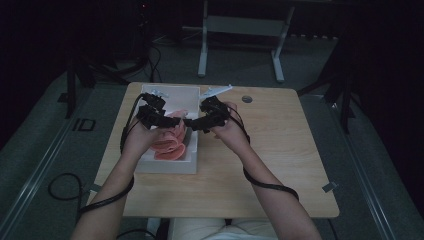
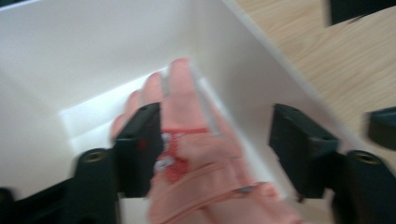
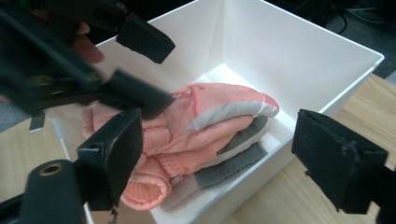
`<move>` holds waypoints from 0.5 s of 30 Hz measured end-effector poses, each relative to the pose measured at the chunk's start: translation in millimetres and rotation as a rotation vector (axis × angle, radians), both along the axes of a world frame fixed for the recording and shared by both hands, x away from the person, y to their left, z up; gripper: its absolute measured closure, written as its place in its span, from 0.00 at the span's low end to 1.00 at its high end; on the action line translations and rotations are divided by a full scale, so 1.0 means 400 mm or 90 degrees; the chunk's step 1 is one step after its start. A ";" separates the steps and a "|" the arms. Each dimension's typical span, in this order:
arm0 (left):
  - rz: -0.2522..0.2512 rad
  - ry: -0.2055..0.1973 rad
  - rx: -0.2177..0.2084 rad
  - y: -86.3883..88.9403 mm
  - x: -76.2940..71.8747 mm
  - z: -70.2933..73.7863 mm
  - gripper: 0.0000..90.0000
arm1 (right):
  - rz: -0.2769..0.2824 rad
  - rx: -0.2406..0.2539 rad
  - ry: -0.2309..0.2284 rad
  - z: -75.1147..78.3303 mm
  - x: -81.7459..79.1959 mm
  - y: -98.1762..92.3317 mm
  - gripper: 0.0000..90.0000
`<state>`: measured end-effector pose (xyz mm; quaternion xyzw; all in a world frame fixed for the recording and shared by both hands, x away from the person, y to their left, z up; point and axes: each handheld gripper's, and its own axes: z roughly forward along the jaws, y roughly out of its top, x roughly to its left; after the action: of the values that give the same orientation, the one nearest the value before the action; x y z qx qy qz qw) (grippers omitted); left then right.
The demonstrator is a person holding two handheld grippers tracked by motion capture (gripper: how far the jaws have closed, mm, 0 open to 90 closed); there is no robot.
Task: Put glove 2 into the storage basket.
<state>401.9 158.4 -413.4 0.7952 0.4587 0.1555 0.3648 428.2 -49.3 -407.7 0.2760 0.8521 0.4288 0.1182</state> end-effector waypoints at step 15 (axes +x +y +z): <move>-0.038 -0.091 -0.022 -0.072 -0.069 0.023 0.02 | -0.001 0.013 -0.021 0.001 -0.025 -0.095 0.16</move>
<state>374.5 129.7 -404.1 0.7891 0.4102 0.1932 0.4145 418.1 -87.4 -407.3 0.2708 0.8454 0.4418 0.1299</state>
